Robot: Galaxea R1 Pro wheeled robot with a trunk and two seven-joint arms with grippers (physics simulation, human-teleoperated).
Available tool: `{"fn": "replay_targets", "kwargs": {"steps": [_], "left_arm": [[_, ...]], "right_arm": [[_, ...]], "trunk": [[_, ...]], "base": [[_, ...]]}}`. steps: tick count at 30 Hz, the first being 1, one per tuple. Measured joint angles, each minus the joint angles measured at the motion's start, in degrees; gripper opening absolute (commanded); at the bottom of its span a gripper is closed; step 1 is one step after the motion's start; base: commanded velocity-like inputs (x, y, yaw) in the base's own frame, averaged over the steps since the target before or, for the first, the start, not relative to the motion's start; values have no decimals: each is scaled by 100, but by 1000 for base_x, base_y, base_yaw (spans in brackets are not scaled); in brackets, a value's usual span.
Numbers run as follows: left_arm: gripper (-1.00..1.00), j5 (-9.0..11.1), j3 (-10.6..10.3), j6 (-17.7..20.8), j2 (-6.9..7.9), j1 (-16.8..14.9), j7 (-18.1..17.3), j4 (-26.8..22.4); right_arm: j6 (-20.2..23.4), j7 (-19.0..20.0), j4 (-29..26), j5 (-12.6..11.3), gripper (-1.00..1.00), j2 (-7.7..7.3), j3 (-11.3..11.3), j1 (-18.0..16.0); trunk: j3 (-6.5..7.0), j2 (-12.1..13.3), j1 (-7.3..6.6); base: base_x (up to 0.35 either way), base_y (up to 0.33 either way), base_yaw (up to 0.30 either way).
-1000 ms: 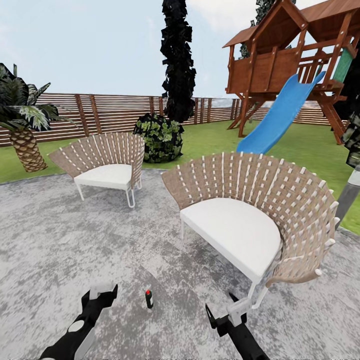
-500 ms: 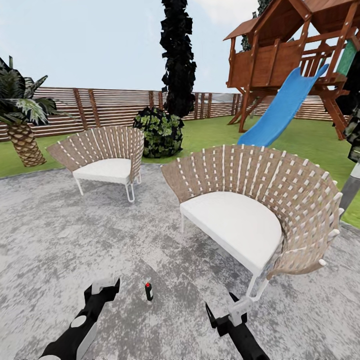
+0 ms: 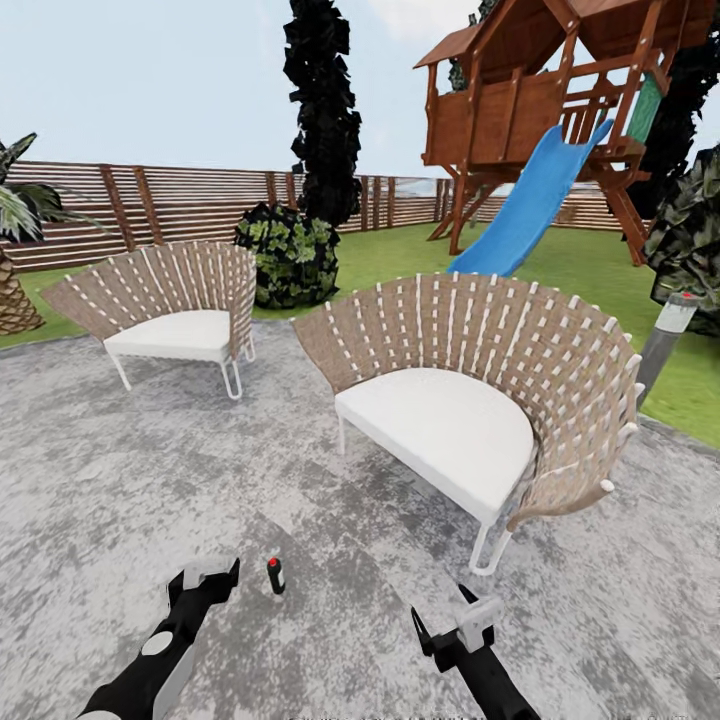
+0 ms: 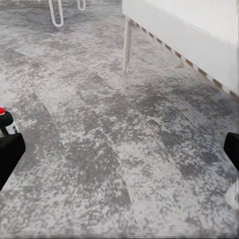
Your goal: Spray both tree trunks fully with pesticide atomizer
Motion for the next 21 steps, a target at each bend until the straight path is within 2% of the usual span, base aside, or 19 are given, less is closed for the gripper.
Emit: {"fn": "replay_targets", "kwargs": {"steps": [8,16,21], "left_arm": [[100,-6,0,0,4,6,3,12],[100,-20,0,0,20,18,11,36],[100,-23,-3,0,26,18,11,37]], "right_arm": [[0,0,0,0,100,0,2,0],[2,-1,-19,7,100,0,23,0],[0,-8,-16,8,100,0,9,0]], "trunk": [[-199,-321,176],[-354,-642,351],[-465,-650,365]], "base": [[0,0,-198],[0,0,-25],[0,0,0]]}}
